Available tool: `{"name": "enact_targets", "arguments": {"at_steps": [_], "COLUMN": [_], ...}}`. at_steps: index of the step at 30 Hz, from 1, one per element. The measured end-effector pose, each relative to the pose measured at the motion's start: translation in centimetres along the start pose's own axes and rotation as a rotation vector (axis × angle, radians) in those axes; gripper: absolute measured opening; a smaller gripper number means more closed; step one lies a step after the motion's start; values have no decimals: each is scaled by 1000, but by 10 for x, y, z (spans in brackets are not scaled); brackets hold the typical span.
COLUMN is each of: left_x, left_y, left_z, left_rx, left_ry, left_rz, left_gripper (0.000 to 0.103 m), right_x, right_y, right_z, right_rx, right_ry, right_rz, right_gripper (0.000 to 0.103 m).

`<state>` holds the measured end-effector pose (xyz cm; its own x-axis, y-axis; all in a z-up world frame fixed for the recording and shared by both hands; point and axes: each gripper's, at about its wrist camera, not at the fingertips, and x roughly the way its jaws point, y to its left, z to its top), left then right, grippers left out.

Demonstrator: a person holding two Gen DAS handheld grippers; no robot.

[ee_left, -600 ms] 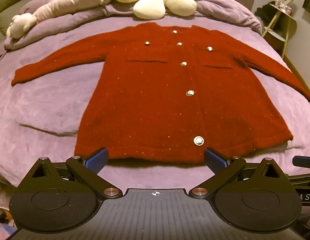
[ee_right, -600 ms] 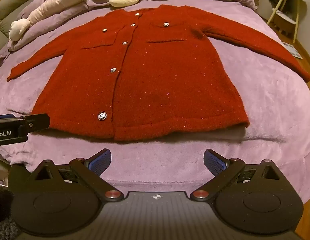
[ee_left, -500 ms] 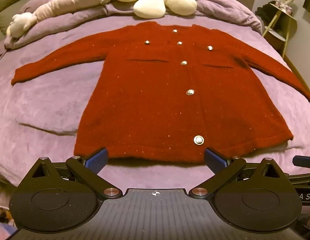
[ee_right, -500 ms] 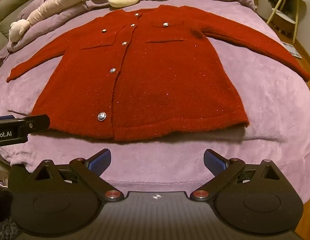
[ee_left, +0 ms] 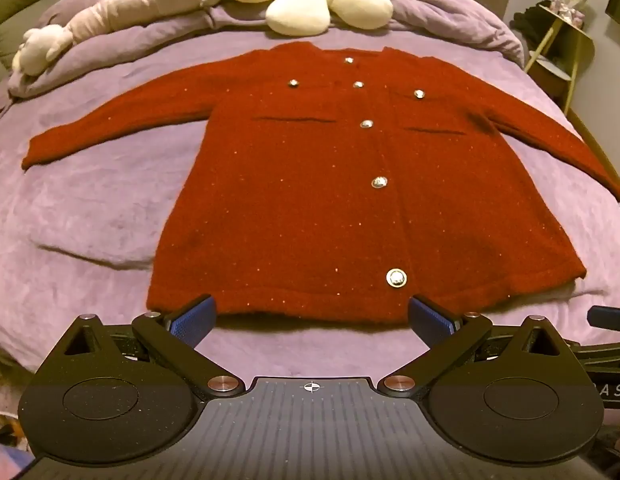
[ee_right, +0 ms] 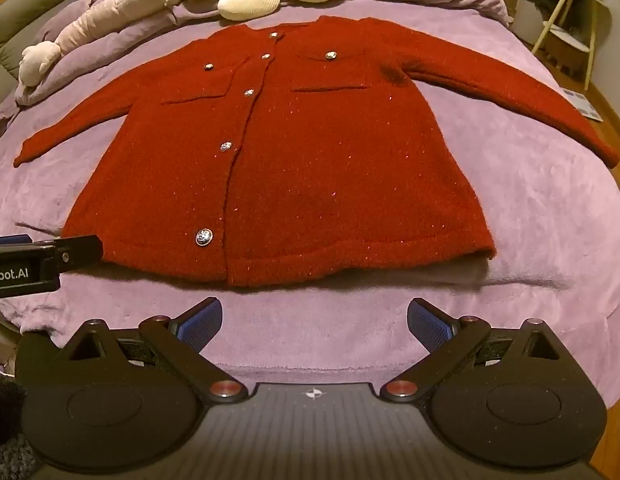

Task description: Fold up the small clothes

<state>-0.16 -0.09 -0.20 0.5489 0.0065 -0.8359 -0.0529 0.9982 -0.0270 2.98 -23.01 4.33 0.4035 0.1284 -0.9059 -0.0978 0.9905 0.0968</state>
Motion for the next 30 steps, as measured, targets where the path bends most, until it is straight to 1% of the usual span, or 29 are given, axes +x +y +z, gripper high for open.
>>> {"name": "enact_targets", "arguments": {"at_steps": [30], "left_x": [2], "left_y": [3], "left_z": [-1], "left_rx": [-16], "left_ry": [7], "left_rz": [5], "left_gripper": [103], "right_x": [-3], "right_y": [2], "right_z": [-1], "right_rx": [-15], "right_ry": [-24], "right_rz": [0], "right_gripper": [99]}}
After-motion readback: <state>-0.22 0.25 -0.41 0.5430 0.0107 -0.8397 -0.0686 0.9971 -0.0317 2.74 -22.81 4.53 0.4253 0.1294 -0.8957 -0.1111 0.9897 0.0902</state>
